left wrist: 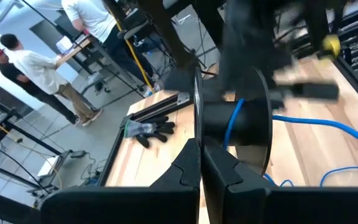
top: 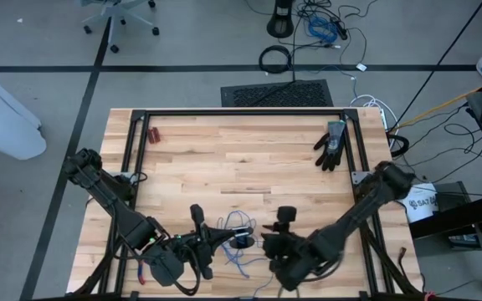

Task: Coil cords
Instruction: Coil the blue wire onto a spool

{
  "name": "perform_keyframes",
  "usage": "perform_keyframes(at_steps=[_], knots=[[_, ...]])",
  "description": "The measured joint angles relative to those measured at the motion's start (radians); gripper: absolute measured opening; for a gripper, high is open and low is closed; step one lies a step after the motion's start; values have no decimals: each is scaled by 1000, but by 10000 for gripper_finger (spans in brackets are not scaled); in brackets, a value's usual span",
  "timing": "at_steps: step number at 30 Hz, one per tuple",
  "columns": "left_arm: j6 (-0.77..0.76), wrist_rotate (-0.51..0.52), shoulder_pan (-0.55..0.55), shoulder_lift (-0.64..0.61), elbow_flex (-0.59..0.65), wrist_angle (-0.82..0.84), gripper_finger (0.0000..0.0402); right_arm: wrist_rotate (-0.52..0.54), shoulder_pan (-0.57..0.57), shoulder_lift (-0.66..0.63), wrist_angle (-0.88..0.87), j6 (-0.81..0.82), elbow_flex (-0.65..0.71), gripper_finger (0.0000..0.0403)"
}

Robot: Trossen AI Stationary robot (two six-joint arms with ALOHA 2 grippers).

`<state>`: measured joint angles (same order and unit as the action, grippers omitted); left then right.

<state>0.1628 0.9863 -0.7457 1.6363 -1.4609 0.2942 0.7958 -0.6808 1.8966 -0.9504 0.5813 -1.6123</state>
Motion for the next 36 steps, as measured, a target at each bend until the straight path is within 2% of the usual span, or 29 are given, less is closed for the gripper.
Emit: perform_keyframes(at_steps=[3, 6, 9, 13, 17, 24, 27, 30, 32, 36], knots=[[0, 0, -2, 0, 0, 0, 0, -14, 15, 60, 4, 43, 0, 100], [8, 21, -9, 0, 0, 0, 0, -1, 4, 100, 28, 206, 0, 100], [8, 26, -13, 0, 0, -1, 0, 28, -48, 136, 126, 313, 0, 100], [11, 26, -24, 0, 0, -1, 0, 198, -118, 198, 245, 377, 0, 100], [36, 25, -40, 0, 0, -21, 0, 385, -139, 261, 303, 419, 0, 100], [173, 24, -74, 0, 0, -95, 0, 549, -105, 345, 371, 433, 0, 100], [263, 25, -76, 0, -1, -159, 0, 626, -86, 349, 402, 358, 0, 100], [313, 25, -73, 0, -18, -180, 0, 638, -71, 340, 404, 233, 0, 100], [315, 26, -66, -1, -31, -182, 0, 618, -69, 318, 428, 144, 1, 100], [315, 28, -65, -2, -34, -181, 0, 509, -85, 272, 516, -61, 0, 100]])
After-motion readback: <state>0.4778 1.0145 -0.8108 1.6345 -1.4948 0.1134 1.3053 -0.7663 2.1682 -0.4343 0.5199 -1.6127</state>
